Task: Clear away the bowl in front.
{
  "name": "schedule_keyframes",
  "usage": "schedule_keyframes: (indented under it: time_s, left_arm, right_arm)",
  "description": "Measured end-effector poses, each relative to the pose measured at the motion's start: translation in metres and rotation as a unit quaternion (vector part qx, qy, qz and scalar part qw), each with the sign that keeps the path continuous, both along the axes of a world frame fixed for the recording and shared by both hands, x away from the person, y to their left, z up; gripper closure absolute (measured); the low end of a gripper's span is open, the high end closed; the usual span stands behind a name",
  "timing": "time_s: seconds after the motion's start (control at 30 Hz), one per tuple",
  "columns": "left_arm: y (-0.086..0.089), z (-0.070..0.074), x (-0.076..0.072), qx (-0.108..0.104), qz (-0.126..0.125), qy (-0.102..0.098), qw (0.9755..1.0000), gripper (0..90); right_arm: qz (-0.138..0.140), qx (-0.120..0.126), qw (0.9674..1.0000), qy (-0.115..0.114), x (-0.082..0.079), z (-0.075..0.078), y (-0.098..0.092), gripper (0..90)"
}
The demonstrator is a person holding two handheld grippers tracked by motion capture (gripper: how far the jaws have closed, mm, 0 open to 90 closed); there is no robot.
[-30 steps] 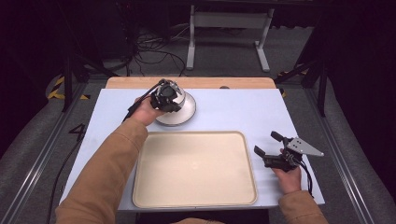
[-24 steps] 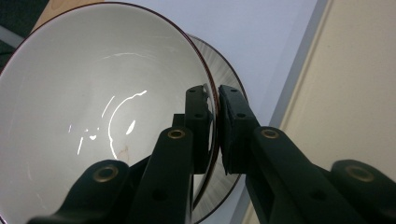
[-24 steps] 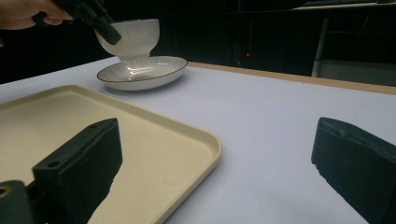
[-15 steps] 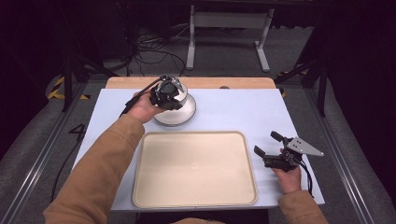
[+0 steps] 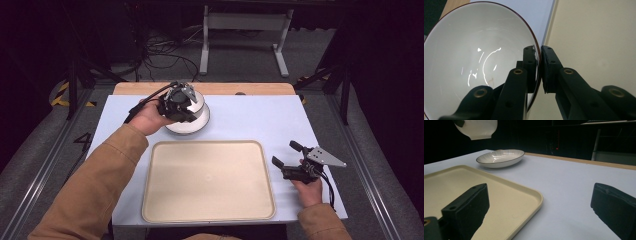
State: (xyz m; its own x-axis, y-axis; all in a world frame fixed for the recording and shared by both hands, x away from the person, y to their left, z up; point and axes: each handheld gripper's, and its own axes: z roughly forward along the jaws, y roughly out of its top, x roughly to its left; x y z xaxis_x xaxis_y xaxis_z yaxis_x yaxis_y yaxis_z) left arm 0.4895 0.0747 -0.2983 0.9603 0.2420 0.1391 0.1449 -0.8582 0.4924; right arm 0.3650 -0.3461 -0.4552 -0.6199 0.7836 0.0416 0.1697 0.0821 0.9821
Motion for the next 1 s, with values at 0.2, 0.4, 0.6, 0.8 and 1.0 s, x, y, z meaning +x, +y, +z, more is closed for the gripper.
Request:
schedule_keyframes:
  time_s: [0.2,0.4,0.6,0.8,1.0]
  left_arm:
    - [-0.002,0.006,-0.013,0.004,-0.025,-0.010,0.9996,83.4]
    - [-0.006,0.012,-0.030,0.011,-0.051,-0.013,0.9986,83.4]
    - [-0.009,0.017,-0.047,0.018,-0.079,-0.019,0.9965,83.3]
    - [-0.013,0.022,-0.065,0.025,-0.100,-0.027,0.9944,83.3]
    - [-0.016,0.028,-0.084,0.030,-0.122,-0.032,0.9916,83.3]
  right_arm:
    - [0.000,0.000,1.0000,0.000,0.000,0.000,0.000,2.3]
    - [0.000,0.001,1.0000,0.000,0.000,0.000,0.000,2.3]
    - [0.000,0.001,1.0000,0.000,0.000,0.000,0.000,2.3]
    - [0.001,0.001,1.0000,0.001,0.000,0.000,0.000,2.3]
    - [0.000,0.001,1.0000,0.001,0.000,0.000,0.000,2.3]
